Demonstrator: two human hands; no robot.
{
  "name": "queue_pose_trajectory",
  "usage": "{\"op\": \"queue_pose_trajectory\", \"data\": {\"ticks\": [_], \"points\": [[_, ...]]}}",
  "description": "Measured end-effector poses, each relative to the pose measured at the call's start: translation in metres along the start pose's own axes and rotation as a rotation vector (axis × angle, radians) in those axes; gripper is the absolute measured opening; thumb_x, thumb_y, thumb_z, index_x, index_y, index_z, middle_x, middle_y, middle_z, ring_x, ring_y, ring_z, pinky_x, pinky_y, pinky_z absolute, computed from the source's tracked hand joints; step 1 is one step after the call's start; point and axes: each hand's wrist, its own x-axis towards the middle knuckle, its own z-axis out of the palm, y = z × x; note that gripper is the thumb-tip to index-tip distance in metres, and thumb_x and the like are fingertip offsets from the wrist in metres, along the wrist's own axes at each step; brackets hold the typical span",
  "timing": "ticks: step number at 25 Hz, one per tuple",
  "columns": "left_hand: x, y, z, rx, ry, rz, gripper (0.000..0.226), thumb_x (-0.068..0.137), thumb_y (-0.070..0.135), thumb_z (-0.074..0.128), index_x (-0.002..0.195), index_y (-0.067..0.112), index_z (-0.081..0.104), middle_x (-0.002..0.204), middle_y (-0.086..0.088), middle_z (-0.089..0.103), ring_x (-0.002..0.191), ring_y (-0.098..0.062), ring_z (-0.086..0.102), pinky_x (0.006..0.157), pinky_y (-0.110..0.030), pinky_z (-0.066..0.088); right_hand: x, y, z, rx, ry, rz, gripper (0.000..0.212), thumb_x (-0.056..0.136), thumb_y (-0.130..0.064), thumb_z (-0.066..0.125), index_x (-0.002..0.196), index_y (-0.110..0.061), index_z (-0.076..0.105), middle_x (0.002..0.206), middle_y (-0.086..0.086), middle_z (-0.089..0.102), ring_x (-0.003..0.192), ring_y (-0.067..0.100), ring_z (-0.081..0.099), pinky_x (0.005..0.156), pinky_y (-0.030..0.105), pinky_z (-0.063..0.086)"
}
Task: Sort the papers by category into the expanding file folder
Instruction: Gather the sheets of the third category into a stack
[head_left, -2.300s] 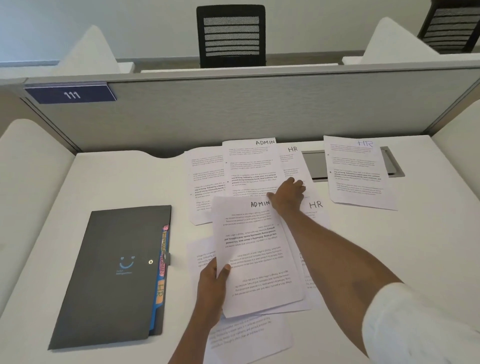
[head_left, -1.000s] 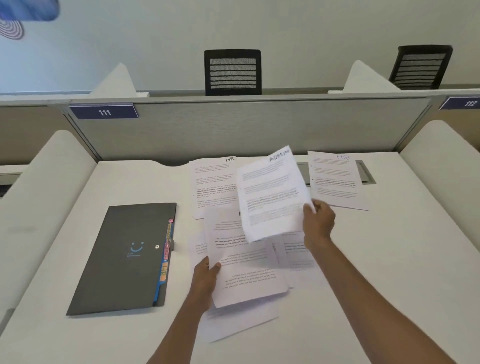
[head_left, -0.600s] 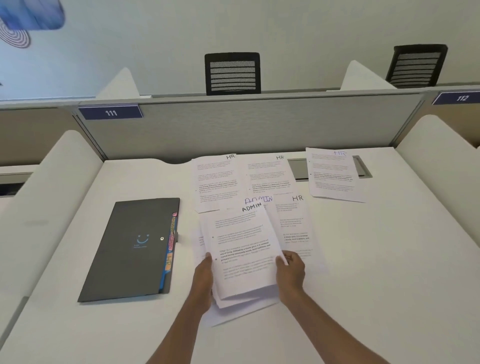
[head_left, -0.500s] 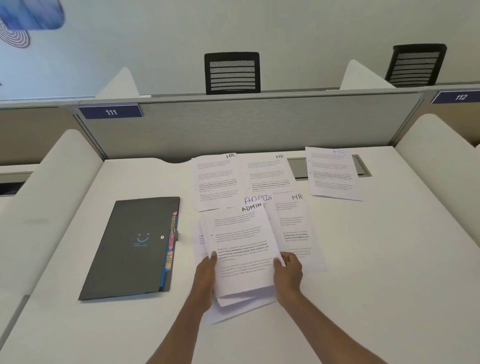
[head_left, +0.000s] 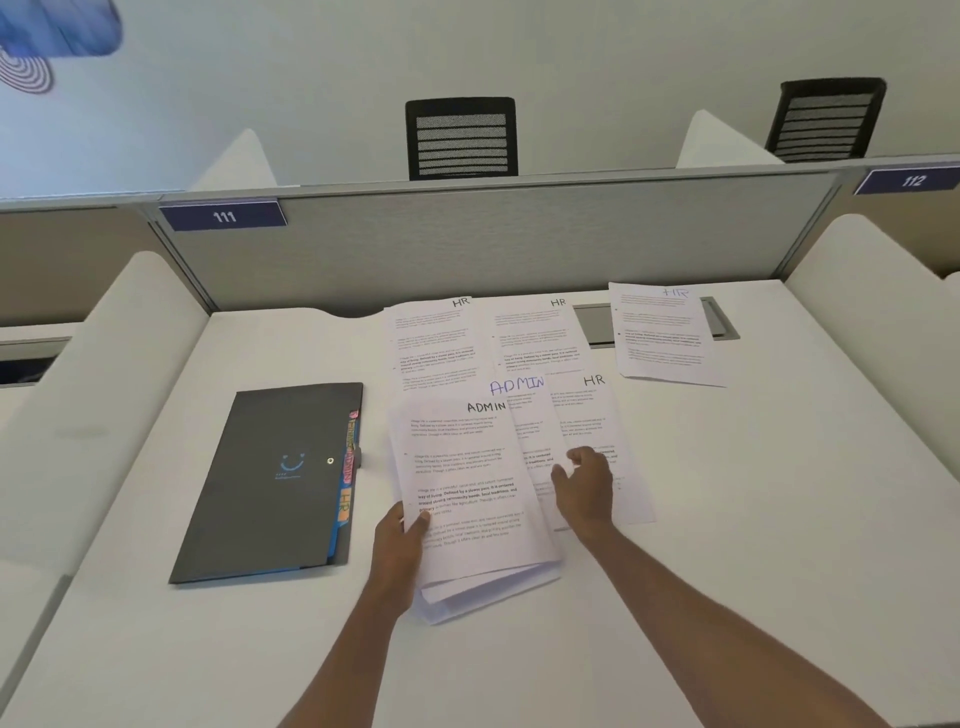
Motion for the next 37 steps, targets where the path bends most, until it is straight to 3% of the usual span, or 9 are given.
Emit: {"op": "queue_pose_trajectory", "data": {"ticks": [5,11,14,16,18,20,23,29,37], "points": [[0.003,-0.013,-0.003,0.075,-0.001,-0.048,0.026,0.106,0.011,0.056,0.13,0.017,0.066,0.122,-0.003,0.074,0.107,-0.025,0.071,0.091,-0.041,0.059,0.019,-0.009,0.003,-0.268,-0.148,0.109,0.065,0.089,-0.032,0.076,0.136,0.002,0.046,0.137,0.022,0.048,0.131,0.037,0.046,0.102,0.045,0.045],[0.003,-0.015,-0.004,0.107,0.01,-0.089,0.024,0.107,0.015,0.055,0.129,0.018,0.065,0.121,-0.002,0.073,0.104,-0.025,0.07,0.082,-0.037,0.056,0.03,-0.018,0.007,-0.302,-0.187,0.163,0.07,0.089,-0.034,0.076,0.138,-0.001,0.04,0.139,0.022,0.045,0.128,0.039,0.051,0.103,0.044,0.046],[0.002,-0.014,-0.004,0.095,0.012,-0.098,0.024,0.106,0.014,0.055,0.128,0.017,0.066,0.119,-0.002,0.074,0.102,-0.024,0.07,0.077,-0.035,0.055,0.036,-0.015,0.007,-0.204,-0.186,0.177,0.061,0.088,-0.026,0.078,0.134,-0.001,0.047,0.135,0.019,0.056,0.122,0.036,0.058,0.097,0.038,0.048],[0.002,-0.013,-0.003,0.085,0.012,-0.101,0.024,0.106,0.013,0.055,0.127,0.017,0.066,0.119,-0.003,0.074,0.102,-0.024,0.071,0.073,-0.033,0.055,0.037,-0.014,0.005,-0.169,-0.167,0.152,0.039,0.086,-0.016,0.076,0.12,-0.004,0.061,0.12,0.015,0.068,0.112,0.034,0.065,0.09,0.035,0.051],[0.001,-0.011,-0.003,0.072,0.018,-0.102,0.023,0.106,0.012,0.055,0.125,0.017,0.067,0.118,-0.002,0.075,0.101,-0.024,0.071,0.071,-0.032,0.055,0.037,-0.014,0.001,-0.169,-0.14,0.121,0.003,0.086,-0.009,0.069,0.084,-0.01,0.066,0.092,0.011,0.072,0.088,0.032,0.067,0.074,0.033,0.052],[0.0,-0.009,-0.002,0.047,0.027,-0.093,0.021,0.106,0.01,0.056,0.121,0.018,0.068,0.115,0.0,0.076,0.101,-0.025,0.072,0.074,-0.034,0.057,0.038,-0.013,-0.001,-0.166,-0.09,0.074,0.031,0.088,-0.006,0.062,0.063,-0.015,0.048,0.075,0.006,0.062,0.075,0.029,0.058,0.066,0.03,0.043],[-0.001,-0.007,0.001,-0.01,0.026,-0.074,0.021,0.105,0.008,0.058,0.111,0.024,0.07,0.111,0.002,0.077,0.103,-0.026,0.073,0.089,-0.043,0.06,0.035,-0.013,-0.017,-0.114,0.026,0.048,0.027,0.094,-0.004,0.054,0.07,-0.012,0.048,0.078,0.006,0.059,0.075,0.032,0.055,0.066,0.031,0.04],[0.001,-0.005,0.028,-0.028,-0.007,-0.024,0.023,0.104,0.003,0.06,0.112,0.021,0.072,0.115,0.001,0.078,0.108,-0.027,0.073,0.1,-0.049,0.057,0.049,-0.005,-0.079,0.043,0.308,0.049,0.012,0.101,-0.009,0.051,0.094,-0.007,0.061,0.095,0.016,0.071,0.082,0.035,0.062,0.069,0.033,0.042],[-0.008,-0.002,0.096,0.063,-0.122,-0.018,0.023,0.103,0.003,0.059,0.111,0.021,0.072,0.113,0.001,0.078,0.105,-0.025,0.073,0.097,-0.046,0.058,0.074,0.006,-0.148,0.182,0.507,0.051,0.016,0.102,-0.011,0.051,0.108,-0.003,0.064,0.112,0.017,0.072,0.101,0.039,0.067,0.083,0.038,0.051]]}}
